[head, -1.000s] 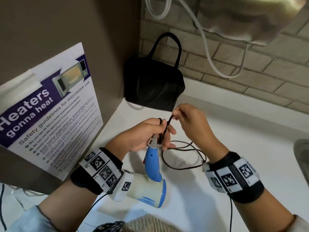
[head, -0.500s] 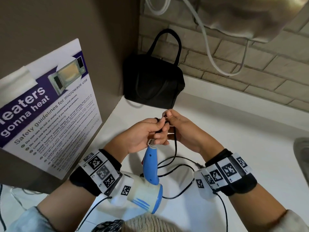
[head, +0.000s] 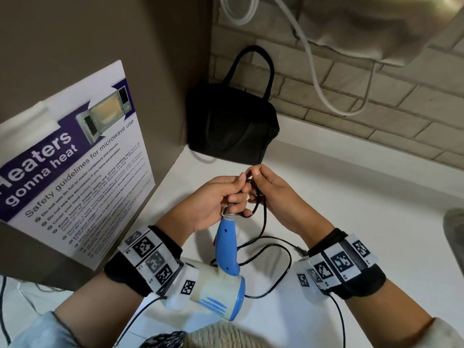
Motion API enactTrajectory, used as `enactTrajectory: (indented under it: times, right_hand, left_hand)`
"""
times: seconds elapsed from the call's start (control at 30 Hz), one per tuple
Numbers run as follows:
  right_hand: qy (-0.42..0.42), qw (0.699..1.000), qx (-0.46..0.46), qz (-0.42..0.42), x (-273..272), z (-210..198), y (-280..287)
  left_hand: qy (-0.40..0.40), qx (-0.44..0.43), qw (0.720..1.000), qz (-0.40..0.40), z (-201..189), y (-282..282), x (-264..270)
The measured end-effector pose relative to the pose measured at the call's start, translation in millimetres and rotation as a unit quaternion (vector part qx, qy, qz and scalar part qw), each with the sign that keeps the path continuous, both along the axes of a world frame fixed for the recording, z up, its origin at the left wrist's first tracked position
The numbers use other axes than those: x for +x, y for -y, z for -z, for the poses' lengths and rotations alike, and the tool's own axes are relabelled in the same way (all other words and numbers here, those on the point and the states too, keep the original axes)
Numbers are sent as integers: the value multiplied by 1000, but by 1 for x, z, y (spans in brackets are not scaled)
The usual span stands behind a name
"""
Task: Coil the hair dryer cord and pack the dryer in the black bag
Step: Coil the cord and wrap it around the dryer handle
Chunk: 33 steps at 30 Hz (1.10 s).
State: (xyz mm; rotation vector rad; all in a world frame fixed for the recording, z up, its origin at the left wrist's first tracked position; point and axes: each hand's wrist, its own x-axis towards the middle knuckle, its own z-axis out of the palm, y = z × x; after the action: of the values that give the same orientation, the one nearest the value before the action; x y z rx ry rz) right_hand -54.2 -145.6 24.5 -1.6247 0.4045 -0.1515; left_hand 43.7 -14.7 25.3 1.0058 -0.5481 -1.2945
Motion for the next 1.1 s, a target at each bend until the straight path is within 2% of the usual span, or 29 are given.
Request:
enactTrajectory:
  times: [0.1, 0.17, 0.3, 0.4, 0.6, 0.7, 0.8, 0.97, 1.1]
  right_hand:
    - [-1, 999, 50, 17, 0, 3, -3]
    - [-16, 999, 35, 26, -2, 6, -5]
    - [-60, 991, -107, 49, -11, 14, -10]
    - [-128, 969, -212, 14, -17, 24, -16]
    - [-198, 914, -344, -83, -20, 25, -28]
    - [-239, 894, -373, -64, -13, 21, -23]
    - [-253, 869, -416, -89, -11, 19, -24]
    - [-252, 869, -410, -114, -19, 15, -36]
    - [-250, 865, -418, -123, -28, 7, -38]
  left_hand:
    - [-2, -15, 1000, -23, 2, 1, -6]
    - [-1, -24, 999, -43, 6, 1, -8]
    - [31, -27, 996, -74, 10, -3, -8]
    - [29, -20, 994, -108, 9, -4, -6]
    - [38, -6, 998, -49, 0, -3, -13]
    - [41, 1, 999, 2, -5, -3, -14]
    - [32, -5, 999, -18, -6, -3, -14]
    - [-35, -35, 995, -86, 4, 0, -14]
    - [6, -13, 995, -103, 6, 3, -15]
